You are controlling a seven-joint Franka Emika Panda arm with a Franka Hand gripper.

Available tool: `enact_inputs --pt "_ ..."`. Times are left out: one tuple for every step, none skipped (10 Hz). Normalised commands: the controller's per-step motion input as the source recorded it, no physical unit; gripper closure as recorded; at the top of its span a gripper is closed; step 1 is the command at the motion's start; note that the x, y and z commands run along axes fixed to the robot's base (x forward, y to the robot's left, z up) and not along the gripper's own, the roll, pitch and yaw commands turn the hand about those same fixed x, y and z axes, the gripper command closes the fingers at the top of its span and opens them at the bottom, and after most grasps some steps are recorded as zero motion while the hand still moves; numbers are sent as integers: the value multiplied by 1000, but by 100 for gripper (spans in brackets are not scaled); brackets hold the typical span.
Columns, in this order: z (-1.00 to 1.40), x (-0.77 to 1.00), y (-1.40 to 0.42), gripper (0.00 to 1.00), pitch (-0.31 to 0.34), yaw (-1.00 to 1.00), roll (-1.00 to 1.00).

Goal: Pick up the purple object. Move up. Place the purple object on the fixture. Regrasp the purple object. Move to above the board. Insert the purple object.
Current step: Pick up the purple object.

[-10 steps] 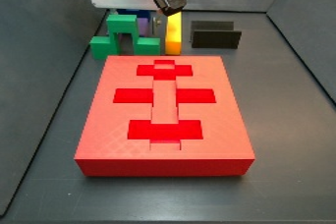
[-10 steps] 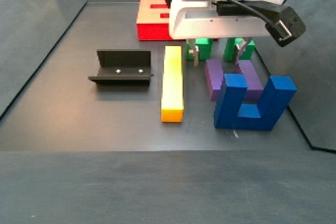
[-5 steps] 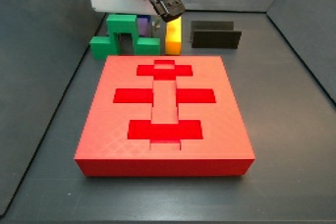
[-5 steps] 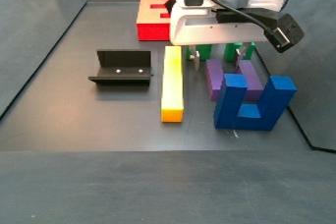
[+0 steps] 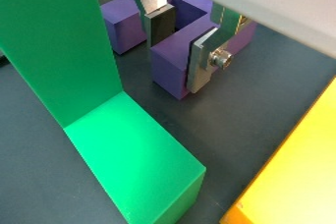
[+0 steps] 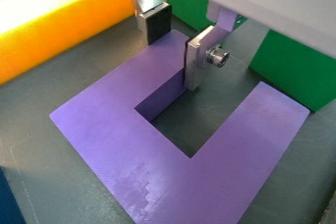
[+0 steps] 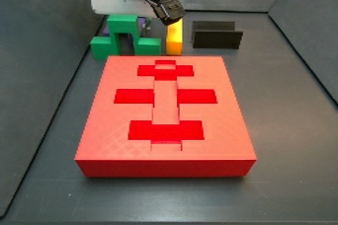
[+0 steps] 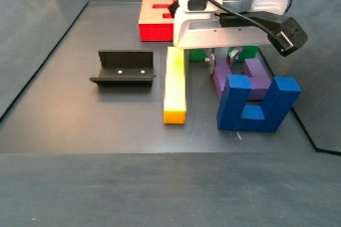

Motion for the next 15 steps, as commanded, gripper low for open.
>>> enact_inputs --pt "0 0 0 100 0 0 0" --pt "0 0 0 100 0 0 0" --pt "0 0 0 100 0 0 0" --pt "0 0 0 100 0 0 0" --pt "0 0 0 100 0 0 0" --pt "0 0 0 100 0 0 0" --pt "0 0 0 100 0 0 0" --pt "0 0 0 100 0 0 0" --pt "0 0 0 100 0 0 0" --pt "0 0 0 100 0 0 0" --pt "0 0 0 100 0 0 0" --pt "0 0 0 100 0 0 0" --pt "0 0 0 100 0 0 0" --pt "0 0 0 100 0 0 0" --pt "0 0 0 100 0 0 0"
